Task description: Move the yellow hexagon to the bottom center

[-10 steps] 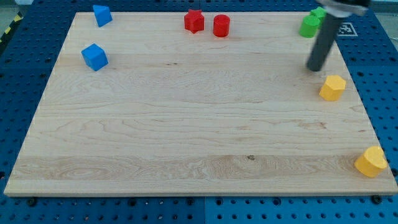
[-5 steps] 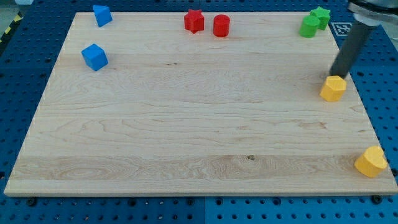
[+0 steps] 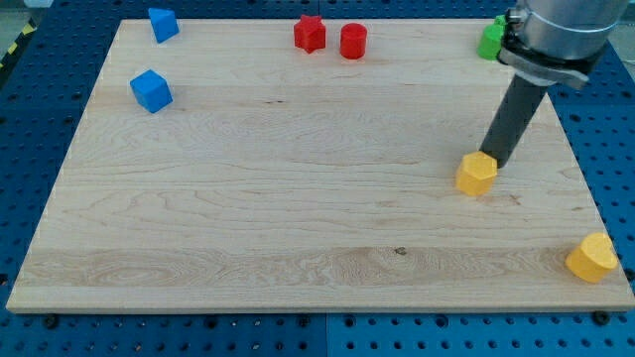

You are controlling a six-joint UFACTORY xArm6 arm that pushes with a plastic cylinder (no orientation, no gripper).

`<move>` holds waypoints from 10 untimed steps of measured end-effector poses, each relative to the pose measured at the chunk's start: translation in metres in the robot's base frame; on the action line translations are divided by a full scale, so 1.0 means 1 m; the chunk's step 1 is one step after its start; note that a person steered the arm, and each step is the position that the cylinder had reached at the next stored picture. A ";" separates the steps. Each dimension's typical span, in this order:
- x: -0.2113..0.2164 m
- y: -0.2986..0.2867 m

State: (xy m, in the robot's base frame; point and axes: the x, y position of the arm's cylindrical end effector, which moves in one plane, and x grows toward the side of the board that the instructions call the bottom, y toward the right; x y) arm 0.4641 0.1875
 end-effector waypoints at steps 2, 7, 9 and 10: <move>0.032 -0.035; 0.098 -0.065; 0.075 -0.067; 0.075 -0.084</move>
